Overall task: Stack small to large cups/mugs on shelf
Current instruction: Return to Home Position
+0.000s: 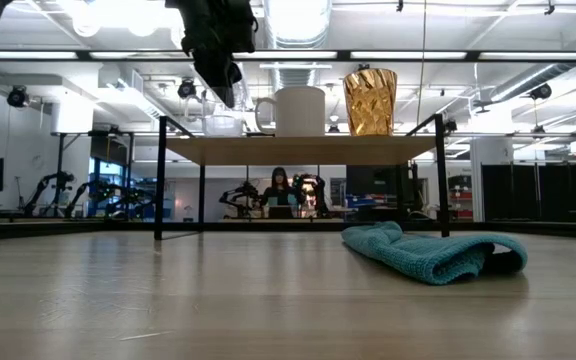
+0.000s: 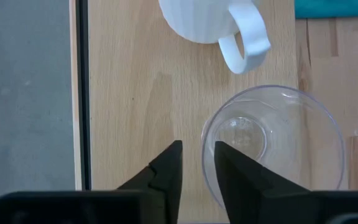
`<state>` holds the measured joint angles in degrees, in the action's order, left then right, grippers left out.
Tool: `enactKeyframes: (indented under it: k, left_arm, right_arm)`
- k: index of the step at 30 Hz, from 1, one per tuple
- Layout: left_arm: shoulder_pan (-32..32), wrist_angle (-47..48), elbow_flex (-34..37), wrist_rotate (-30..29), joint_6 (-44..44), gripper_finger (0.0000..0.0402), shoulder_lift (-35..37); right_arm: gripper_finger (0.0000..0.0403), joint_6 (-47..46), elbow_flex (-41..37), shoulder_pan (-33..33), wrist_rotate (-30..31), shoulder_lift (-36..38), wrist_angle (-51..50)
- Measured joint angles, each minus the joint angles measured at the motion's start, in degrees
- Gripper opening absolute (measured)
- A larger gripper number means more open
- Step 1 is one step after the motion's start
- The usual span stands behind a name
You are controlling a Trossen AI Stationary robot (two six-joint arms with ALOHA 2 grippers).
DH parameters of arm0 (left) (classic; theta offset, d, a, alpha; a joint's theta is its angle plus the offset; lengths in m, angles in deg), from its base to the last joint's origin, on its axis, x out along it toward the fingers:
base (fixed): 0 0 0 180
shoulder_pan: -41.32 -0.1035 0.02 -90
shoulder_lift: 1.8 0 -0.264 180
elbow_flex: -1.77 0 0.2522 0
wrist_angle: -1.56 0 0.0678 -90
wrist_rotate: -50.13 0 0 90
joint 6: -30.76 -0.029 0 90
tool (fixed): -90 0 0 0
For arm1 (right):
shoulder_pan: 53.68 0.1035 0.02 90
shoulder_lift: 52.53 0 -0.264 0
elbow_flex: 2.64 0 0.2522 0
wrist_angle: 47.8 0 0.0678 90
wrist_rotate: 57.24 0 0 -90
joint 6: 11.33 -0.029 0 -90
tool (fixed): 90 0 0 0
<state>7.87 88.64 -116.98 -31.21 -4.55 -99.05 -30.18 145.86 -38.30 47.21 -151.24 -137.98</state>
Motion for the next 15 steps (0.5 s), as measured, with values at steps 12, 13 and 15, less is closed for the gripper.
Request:
enactKeyframes:
  k: [12,13,15]
  left_arm:
    - [1.1,0.2,-1.7,0.0,0.5,0.0089,3.6]
    - [1.5,0.2,-1.9,0.0,0.6,0.0089,4.2]
    - [2.4,0.2,-2.2,0.0,1.9,0.0089,5.8]
  right_arm:
    - [0.0068,0.0,0.0,0.0,0.0,0.0,-0.1]
    - [0.0068,0.0,0.0,0.0,0.0,0.0,-0.1]
    - [0.0068,-0.1,0.0,0.0,0.0,0.0,-0.1]
